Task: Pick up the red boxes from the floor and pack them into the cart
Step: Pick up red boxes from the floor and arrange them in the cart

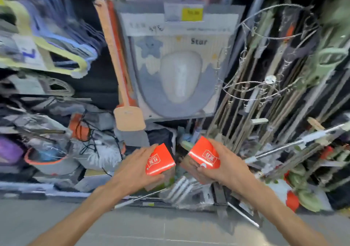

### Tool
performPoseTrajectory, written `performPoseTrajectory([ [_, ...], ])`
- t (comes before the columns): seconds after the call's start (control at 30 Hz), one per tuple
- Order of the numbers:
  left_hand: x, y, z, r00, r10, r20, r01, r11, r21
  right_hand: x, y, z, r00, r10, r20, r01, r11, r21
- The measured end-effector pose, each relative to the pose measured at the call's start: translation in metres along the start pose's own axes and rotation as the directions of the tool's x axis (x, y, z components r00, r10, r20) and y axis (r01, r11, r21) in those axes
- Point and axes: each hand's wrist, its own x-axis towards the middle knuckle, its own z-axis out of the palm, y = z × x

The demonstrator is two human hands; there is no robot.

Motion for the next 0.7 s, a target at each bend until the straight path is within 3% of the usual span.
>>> performPoseTrajectory([
  [0.1,-0.068,-0.05,-0.045,0.976,-0.179,-0.122,0.175,0.984,-0.04,0.031,-0.076,0.024,0.979,-0.194,0.063,0.194,0.981,-0.001],
  [0.23,-0.17,-0.105,-0.104,0.874,-0.403,-0.272,0.386,0.915,-0.116,0.052,-0.197,0.068,0.898,-0.404,0.175,0.404,0.914,0.036],
  [0.43,-0.345,-0.194,-0.176,0.611,-0.668,-0.425,0.675,0.72,-0.161,0.039,-0.404,0.16,0.669,-0.689,0.278,0.685,0.717,0.129],
  [0.7,-0.57,-0.293,-0.267,0.352,-0.777,-0.522,0.862,0.486,-0.143,-0.035,-0.67,0.275,0.376,-0.881,0.289,0.829,0.459,0.32],
])
